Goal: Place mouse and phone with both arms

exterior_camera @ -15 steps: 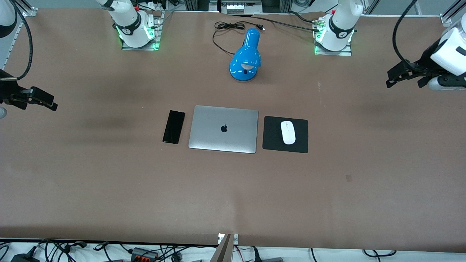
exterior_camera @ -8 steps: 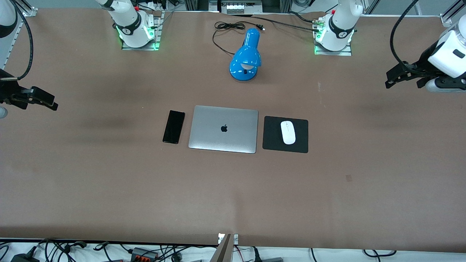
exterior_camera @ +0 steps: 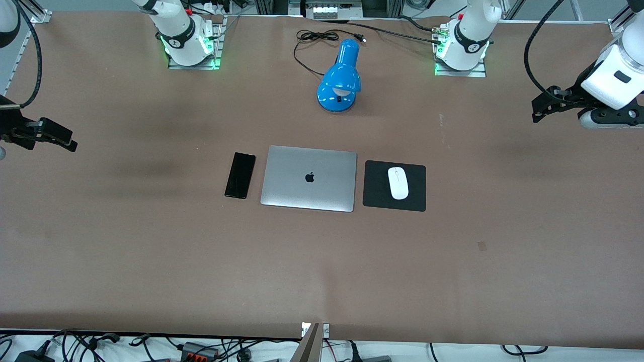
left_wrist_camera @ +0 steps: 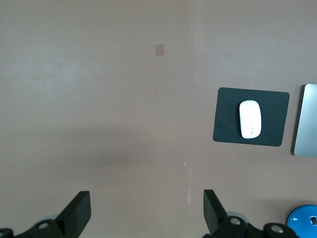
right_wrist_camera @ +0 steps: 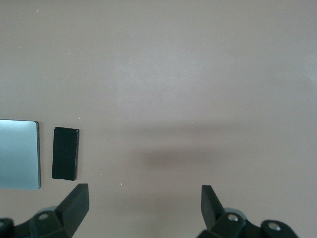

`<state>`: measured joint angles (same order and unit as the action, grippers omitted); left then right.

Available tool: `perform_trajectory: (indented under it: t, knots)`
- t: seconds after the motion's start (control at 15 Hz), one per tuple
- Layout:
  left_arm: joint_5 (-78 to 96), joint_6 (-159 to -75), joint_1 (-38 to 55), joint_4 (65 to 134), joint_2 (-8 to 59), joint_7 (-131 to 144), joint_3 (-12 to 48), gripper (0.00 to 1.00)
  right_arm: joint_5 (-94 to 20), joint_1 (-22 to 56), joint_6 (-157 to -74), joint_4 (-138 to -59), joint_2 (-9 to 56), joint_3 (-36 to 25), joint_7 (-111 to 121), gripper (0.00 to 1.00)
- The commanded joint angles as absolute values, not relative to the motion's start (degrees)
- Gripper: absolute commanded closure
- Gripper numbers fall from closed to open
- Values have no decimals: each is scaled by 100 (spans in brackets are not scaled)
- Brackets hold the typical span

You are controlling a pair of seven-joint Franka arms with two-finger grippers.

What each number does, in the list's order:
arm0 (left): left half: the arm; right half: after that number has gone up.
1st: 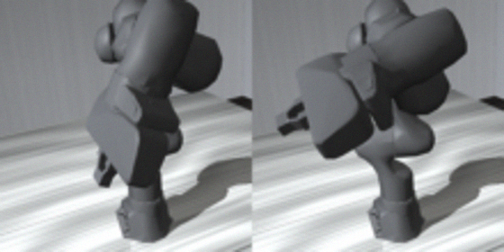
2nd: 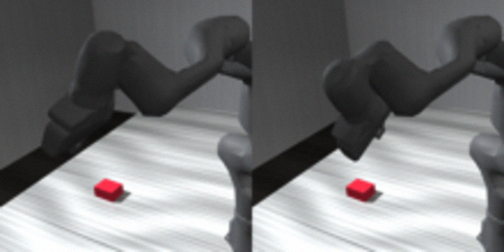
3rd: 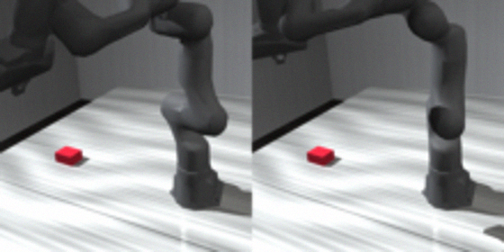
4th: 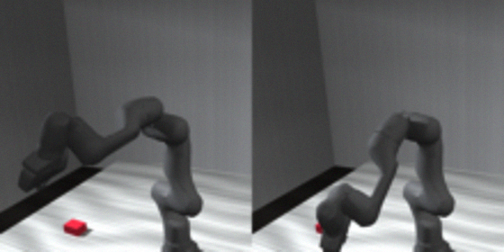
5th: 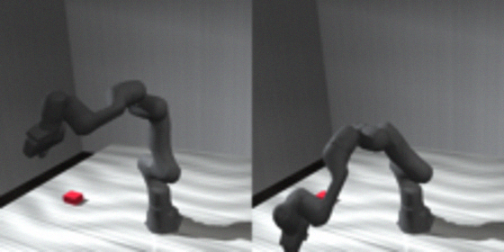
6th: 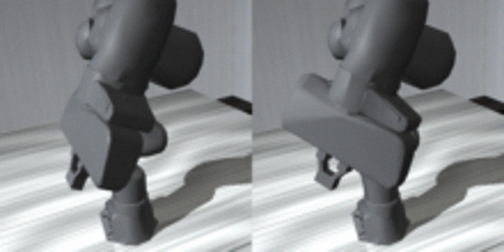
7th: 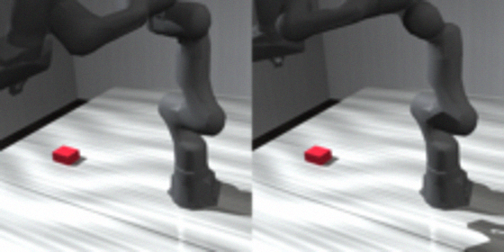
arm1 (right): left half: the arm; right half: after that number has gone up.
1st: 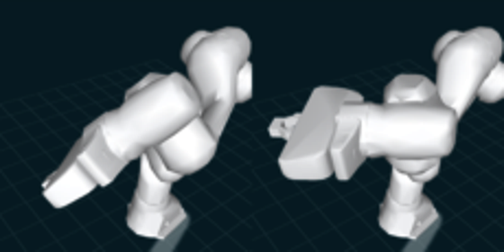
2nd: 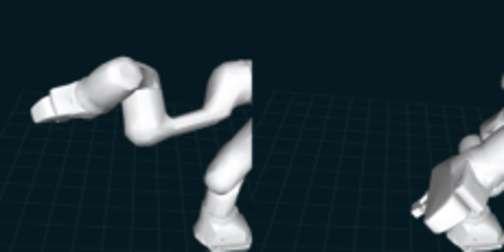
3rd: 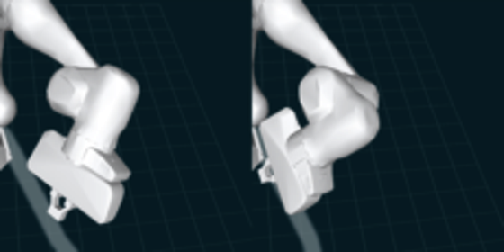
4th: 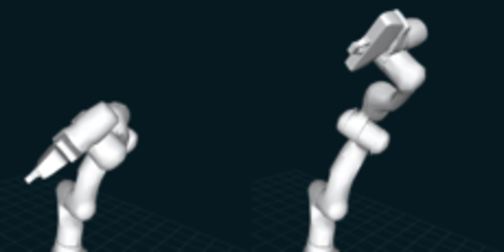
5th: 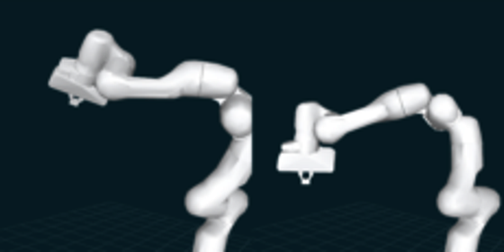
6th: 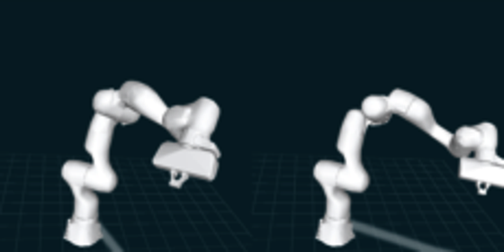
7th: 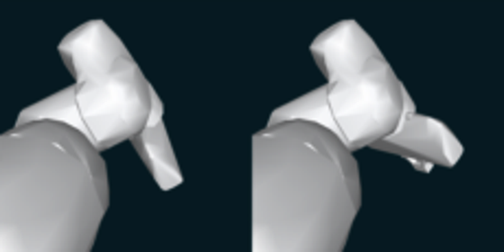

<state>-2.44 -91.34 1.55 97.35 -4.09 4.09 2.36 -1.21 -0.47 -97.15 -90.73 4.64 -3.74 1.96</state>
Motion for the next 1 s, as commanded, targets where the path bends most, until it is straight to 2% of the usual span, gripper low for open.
perform_trajectory:
  t: [0.0,0.93]
  knots:
    - [-360,-9000,158,9483,-255,352,299,0,-114,-377,-9668,-9176,334,-10,158,0]
    - [-352,-8991,132,9475,-246,334,308,0,-97,-325,-9554,-9193,282,-9,158,0]
